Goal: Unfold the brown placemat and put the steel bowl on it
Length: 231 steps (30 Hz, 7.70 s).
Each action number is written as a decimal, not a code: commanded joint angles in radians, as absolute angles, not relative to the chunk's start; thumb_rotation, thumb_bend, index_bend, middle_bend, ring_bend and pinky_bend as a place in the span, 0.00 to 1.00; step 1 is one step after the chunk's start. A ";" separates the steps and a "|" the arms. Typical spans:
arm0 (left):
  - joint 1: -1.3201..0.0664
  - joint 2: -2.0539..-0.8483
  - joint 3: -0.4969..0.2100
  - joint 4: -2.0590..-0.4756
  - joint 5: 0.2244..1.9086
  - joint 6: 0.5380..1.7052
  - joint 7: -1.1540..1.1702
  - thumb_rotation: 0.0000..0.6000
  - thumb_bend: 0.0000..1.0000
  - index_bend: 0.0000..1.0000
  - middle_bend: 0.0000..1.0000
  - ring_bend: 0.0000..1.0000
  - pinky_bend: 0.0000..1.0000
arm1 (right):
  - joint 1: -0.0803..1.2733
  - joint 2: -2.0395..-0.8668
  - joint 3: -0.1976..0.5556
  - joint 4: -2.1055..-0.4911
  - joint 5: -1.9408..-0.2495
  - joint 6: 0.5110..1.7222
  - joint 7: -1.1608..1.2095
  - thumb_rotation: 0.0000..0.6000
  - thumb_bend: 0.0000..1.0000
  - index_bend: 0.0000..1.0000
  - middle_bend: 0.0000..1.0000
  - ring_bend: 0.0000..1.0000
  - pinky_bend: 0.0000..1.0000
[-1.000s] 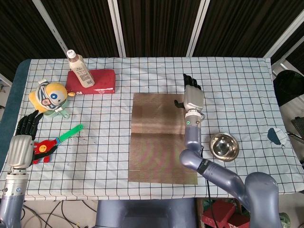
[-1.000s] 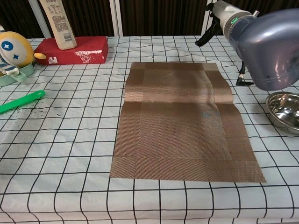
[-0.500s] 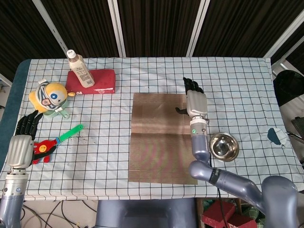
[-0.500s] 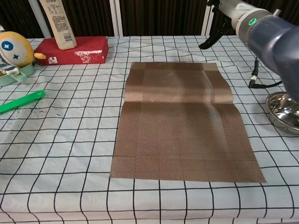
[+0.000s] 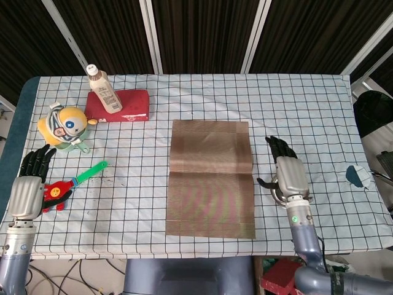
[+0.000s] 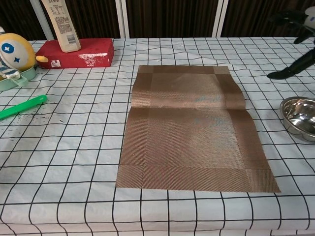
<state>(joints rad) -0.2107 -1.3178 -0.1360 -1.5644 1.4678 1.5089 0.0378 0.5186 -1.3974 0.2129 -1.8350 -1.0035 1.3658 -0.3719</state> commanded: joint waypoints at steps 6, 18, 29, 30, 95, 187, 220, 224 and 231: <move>-0.209 -1.328 -0.134 -1.559 1.474 1.518 0.055 1.00 0.03 0.00 0.00 0.00 0.00 | 0.370 -1.355 0.007 -1.834 -1.226 1.410 -0.255 1.00 0.09 0.14 0.05 0.05 0.16; -0.214 -1.322 -0.107 -1.550 1.498 1.495 0.086 1.00 0.03 0.00 0.00 0.00 0.00 | 0.297 -1.371 -0.054 -1.709 -1.374 1.437 -0.213 1.00 0.09 0.17 0.05 0.05 0.16; -0.226 -1.333 -0.074 -1.542 1.533 1.468 0.173 1.00 0.03 0.00 0.00 0.00 0.00 | 0.240 -1.304 -0.026 -1.629 -1.468 1.531 -0.150 1.00 0.10 0.17 0.05 0.04 0.16; -0.231 -1.334 -0.070 -1.539 1.543 1.464 0.190 1.00 0.03 0.00 0.00 0.00 0.00 | 0.237 -1.309 -0.021 -1.617 -1.468 1.532 -0.130 1.00 0.11 0.17 0.05 0.04 0.16; -0.691 -1.557 0.022 -1.505 1.693 0.877 0.303 1.00 0.07 0.24 0.10 0.03 0.10 | 0.199 -1.329 0.130 -1.521 -1.411 1.486 -0.061 1.00 0.13 0.17 0.05 0.04 0.16; -0.716 -1.599 0.104 -1.495 1.799 1.109 0.150 1.00 0.42 0.62 0.27 0.06 0.12 | 0.184 -1.327 0.193 -1.545 -1.349 1.456 -0.049 1.00 0.17 0.17 0.05 0.04 0.16; -0.586 -1.234 0.183 -1.587 1.761 1.280 0.013 1.00 0.42 0.64 0.28 0.06 0.12 | 0.193 -1.340 0.159 -1.501 -1.408 1.450 -0.058 1.00 0.17 0.17 0.05 0.04 0.16; -0.584 -1.243 0.147 -1.524 1.717 1.263 -0.013 1.00 0.42 0.64 0.27 0.06 0.12 | 0.195 -1.342 0.153 -1.500 -1.410 1.443 -0.064 1.00 0.17 0.17 0.05 0.04 0.16; -0.594 -1.280 0.071 -1.450 1.625 1.211 0.023 1.00 0.41 0.64 0.27 0.06 0.12 | 0.195 -1.341 0.150 -1.502 -1.412 1.439 -0.064 1.00 0.17 0.17 0.05 0.04 0.16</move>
<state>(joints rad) -0.5915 -1.2706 0.0828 -1.4579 1.6366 1.2209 0.0127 0.1952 -1.3407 0.1496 -1.5024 -1.4119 1.4392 -0.0641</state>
